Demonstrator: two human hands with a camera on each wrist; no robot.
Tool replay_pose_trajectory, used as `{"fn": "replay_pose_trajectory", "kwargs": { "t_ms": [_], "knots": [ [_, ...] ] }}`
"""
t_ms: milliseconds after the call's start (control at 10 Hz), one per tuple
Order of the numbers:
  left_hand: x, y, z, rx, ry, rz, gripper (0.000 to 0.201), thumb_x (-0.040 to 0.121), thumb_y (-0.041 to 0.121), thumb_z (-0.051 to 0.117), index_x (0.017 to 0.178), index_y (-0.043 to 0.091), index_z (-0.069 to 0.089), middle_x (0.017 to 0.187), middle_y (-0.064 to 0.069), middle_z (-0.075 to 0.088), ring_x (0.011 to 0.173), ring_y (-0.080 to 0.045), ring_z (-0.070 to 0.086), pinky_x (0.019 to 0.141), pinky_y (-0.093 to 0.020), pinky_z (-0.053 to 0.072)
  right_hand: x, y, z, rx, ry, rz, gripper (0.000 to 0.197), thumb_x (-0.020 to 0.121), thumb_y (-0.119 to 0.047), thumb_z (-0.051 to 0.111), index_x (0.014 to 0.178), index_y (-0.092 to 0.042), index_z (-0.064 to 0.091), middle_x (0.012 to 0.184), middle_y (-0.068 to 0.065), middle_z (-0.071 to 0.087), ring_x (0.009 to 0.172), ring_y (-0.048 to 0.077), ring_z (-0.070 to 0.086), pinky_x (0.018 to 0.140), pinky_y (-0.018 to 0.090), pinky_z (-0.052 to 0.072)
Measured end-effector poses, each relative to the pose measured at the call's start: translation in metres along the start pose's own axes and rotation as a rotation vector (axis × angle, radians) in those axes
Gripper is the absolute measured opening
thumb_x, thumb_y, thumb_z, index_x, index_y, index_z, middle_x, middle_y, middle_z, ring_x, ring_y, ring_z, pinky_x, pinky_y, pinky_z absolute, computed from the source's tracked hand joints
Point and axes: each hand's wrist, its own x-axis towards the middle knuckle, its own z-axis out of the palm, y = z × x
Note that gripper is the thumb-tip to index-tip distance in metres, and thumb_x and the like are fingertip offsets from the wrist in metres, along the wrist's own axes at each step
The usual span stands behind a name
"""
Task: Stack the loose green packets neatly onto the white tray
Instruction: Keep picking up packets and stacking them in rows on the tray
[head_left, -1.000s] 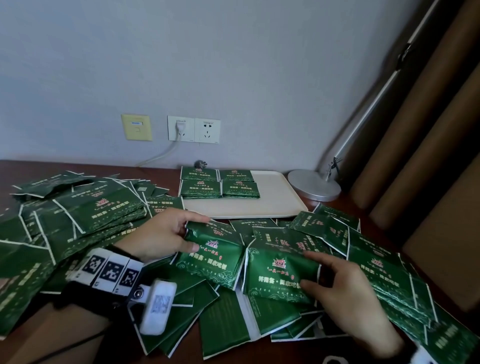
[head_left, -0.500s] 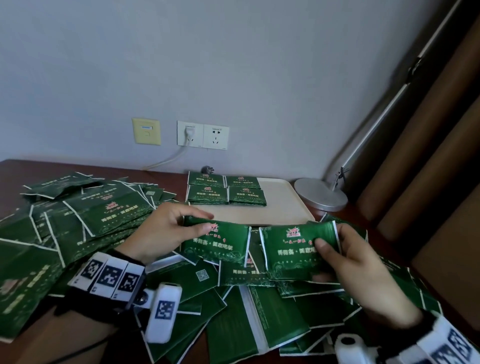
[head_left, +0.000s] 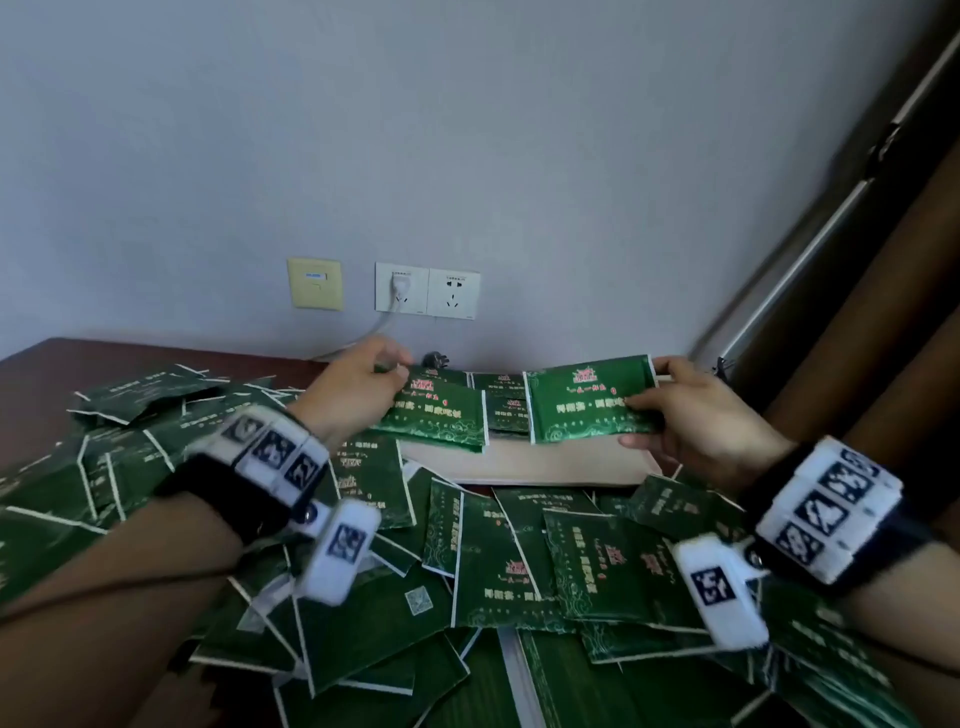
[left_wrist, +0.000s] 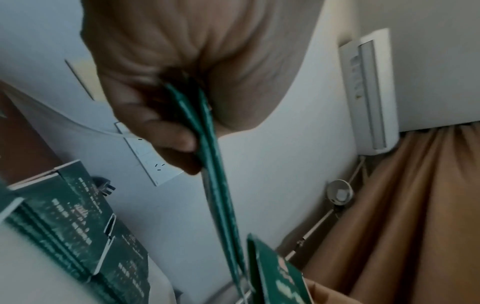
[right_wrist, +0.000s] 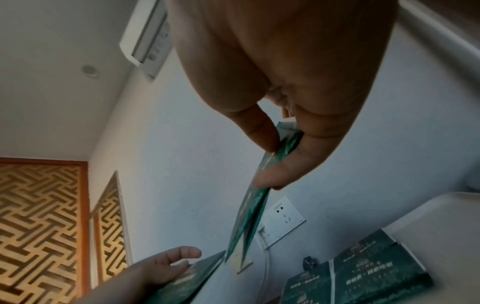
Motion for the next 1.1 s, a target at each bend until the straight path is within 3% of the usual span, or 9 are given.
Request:
{"fn": "replay_pose_trajectory", "kwargs": {
  "t_ms": [200, 400, 500, 600, 700, 800, 900, 1000, 1100],
  "knots": [
    [0.104, 0.028, -0.012, 0.228, 0.030, -0.113, 0.029, 0.098, 0.005, 0.049, 0.123, 0.000, 0.063, 0.130, -0.020, 0.061, 0.120, -0.035, 0.057, 0.099, -0.037, 0.045, 0.092, -0.015, 0.022, -0.022, -0.050, 0.055, 0.019, 0.093, 0.016, 0.046, 0.098, 0.000, 0.054, 0.101, 0.018, 0.064, 0.086, 0.027, 0.068, 0.061, 0.031, 0.062],
    [0.178, 0.008, 0.007, 0.369, 0.001, -0.107, 0.018, 0.095, 0.009, 0.061, 0.109, 0.005, 0.072, 0.111, -0.009, 0.065, 0.106, -0.025, 0.060, 0.088, -0.027, 0.044, 0.186, 0.007, 0.045, -0.246, -0.082, 0.140, 0.015, 0.095, 0.009, 0.048, 0.099, -0.004, 0.053, 0.115, 0.018, 0.054, 0.098, 0.024, 0.061, 0.081, 0.030, 0.060],
    [0.208, -0.015, 0.027, 0.417, -0.064, -0.093, 0.015, 0.090, 0.010, 0.068, 0.078, 0.018, 0.068, 0.098, 0.001, 0.067, 0.091, -0.017, 0.060, 0.099, -0.031, 0.047, 0.225, 0.025, 0.056, -0.281, -0.091, 0.183, 0.016, 0.096, 0.009, 0.047, 0.107, -0.003, 0.050, 0.113, 0.015, 0.053, 0.100, 0.025, 0.058, 0.081, 0.028, 0.059],
    [0.232, -0.034, 0.044, 0.515, -0.106, -0.113, 0.022, 0.092, 0.011, 0.065, 0.072, 0.022, 0.062, 0.086, 0.002, 0.065, 0.086, -0.017, 0.062, 0.093, -0.035, 0.053, 0.242, 0.038, 0.067, -0.273, -0.061, 0.245, 0.030, 0.099, 0.001, 0.048, 0.128, 0.009, 0.052, 0.092, 0.004, 0.054, 0.094, 0.023, 0.056, 0.075, 0.024, 0.057],
    [0.240, -0.051, 0.057, 0.628, -0.120, -0.139, 0.014, 0.094, 0.015, 0.064, 0.079, 0.016, 0.065, 0.088, -0.001, 0.066, 0.091, -0.019, 0.065, 0.082, -0.030, 0.055, 0.250, 0.046, 0.071, -0.797, -0.223, 0.161, 0.032, 0.101, -0.027, 0.053, 0.114, 0.001, 0.065, 0.098, 0.012, 0.067, 0.085, 0.026, 0.060, 0.078, 0.026, 0.052],
    [0.236, -0.063, 0.065, 0.799, -0.125, -0.157, 0.023, 0.095, 0.035, 0.061, 0.103, 0.014, 0.064, 0.106, -0.008, 0.065, 0.092, -0.024, 0.066, 0.085, -0.037, 0.056, 0.263, 0.066, 0.075, -0.800, -0.084, 0.218, 0.014, 0.088, -0.013, 0.063, 0.095, 0.000, 0.063, 0.095, 0.019, 0.069, 0.084, 0.033, 0.072, 0.079, 0.040, 0.061],
    [0.233, -0.067, 0.065, 0.906, -0.187, -0.195, 0.043, 0.091, 0.049, 0.060, 0.120, 0.019, 0.054, 0.131, -0.013, 0.049, 0.104, -0.028, 0.059, 0.094, -0.043, 0.051, 0.265, 0.074, 0.078, -0.943, -0.069, 0.205, 0.024, 0.078, -0.014, 0.065, 0.097, 0.001, 0.063, 0.092, 0.018, 0.069, 0.085, 0.035, 0.071, 0.081, 0.044, 0.060],
    [0.233, -0.068, 0.060, 0.932, -0.283, -0.232, 0.062, 0.080, 0.064, 0.062, 0.122, 0.020, 0.054, 0.119, -0.007, 0.059, 0.100, -0.024, 0.060, 0.092, -0.042, 0.051, 0.258, 0.075, 0.080, -1.003, -0.044, 0.183, 0.032, 0.082, -0.018, 0.064, 0.109, -0.004, 0.055, 0.104, 0.015, 0.064, 0.091, 0.032, 0.066, 0.083, 0.042, 0.059],
    [0.226, -0.070, 0.060, 0.933, -0.345, -0.271, 0.068, 0.075, 0.060, 0.069, 0.126, 0.019, 0.050, 0.121, -0.006, 0.059, 0.106, -0.026, 0.059, 0.095, -0.043, 0.051, 0.254, 0.076, 0.077, -1.093, -0.094, 0.158, 0.033, 0.083, -0.024, 0.063, 0.112, -0.010, 0.057, 0.108, 0.011, 0.063, 0.093, 0.028, 0.064, 0.085, 0.041, 0.058]
  ]
}}
